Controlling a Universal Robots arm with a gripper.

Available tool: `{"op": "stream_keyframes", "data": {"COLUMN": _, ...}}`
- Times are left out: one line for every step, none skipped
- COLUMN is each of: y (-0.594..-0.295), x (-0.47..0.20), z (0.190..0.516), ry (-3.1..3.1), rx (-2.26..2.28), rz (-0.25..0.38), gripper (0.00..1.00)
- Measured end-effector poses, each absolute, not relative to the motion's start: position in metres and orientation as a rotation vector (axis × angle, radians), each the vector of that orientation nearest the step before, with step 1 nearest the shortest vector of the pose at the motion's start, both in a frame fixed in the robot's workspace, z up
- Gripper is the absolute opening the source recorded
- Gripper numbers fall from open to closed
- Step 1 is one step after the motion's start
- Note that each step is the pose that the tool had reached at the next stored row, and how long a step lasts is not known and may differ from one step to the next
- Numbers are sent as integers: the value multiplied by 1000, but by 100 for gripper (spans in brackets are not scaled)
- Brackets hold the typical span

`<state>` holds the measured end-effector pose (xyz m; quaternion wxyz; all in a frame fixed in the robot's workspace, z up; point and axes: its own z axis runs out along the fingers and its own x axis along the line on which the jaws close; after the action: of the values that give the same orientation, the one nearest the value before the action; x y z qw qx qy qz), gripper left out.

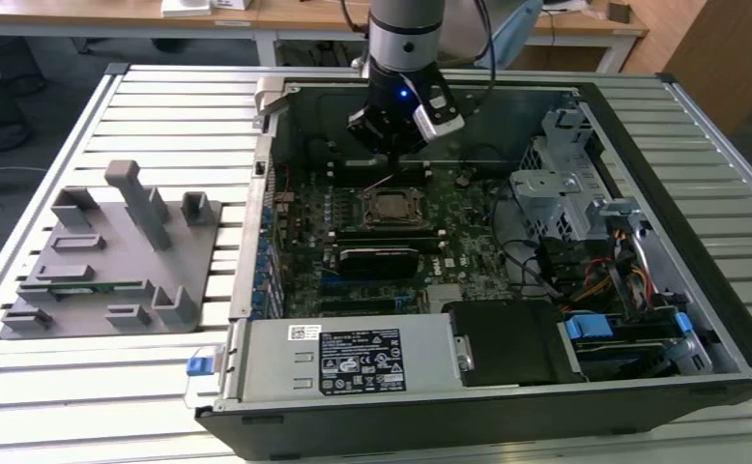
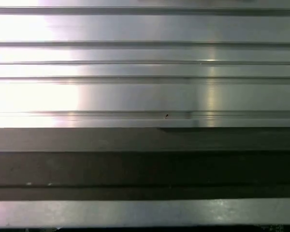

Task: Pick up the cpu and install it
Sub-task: 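Install the first cpu locking lever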

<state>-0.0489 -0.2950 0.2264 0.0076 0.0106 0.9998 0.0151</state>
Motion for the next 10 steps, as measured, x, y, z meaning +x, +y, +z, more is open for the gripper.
{"op": "stream_keyframes", "data": {"y": -295, "x": -47, "z": 226, "ry": 3126, "rx": 33, "rz": 47, "gripper": 11}}
{"op": "stream_keyframes", "data": {"y": -295, "x": -46, "z": 225, "ry": 3126, "rx": 33, "rz": 47, "gripper": 11}}
{"op": "stream_keyframes", "data": {"y": -295, "x": -45, "z": 224, "ry": 3126, "rx": 33, "rz": 47, "gripper": 11}}
{"op": "stream_keyframes", "data": {"y": -295, "x": -43, "z": 223, "ry": 3126, "rx": 33, "rz": 47, "gripper": 11}}
{"op": "stream_keyframes", "data": {"y": -295, "x": -42, "z": 222, "ry": 3126, "rx": 33, "rz": 47, "gripper": 11}}
{"op": "stream_keyframes", "data": {"y": -295, "x": -41, "z": 220, "ry": 3126, "rx": 33, "rz": 47, "gripper": 11}}
{"op": "stream_keyframes", "data": {"y": -294, "x": -40, "z": 219, "ry": 3126, "rx": 33, "rz": 47, "gripper": 11}}
{"op": "stream_keyframes", "data": {"y": -294, "x": -40, "z": 218, "ry": 3126, "rx": 33, "rz": 47, "gripper": 11}}
{"op": "stream_keyframes", "data": {"y": -294, "x": -40, "z": 217, "ry": 3126, "rx": 33, "rz": 47, "gripper": 11}}
{"op": "stream_keyframes", "data": {"y": -294, "x": -39, "z": 216, "ry": 3126, "rx": 33, "rz": 47, "gripper": 11}}
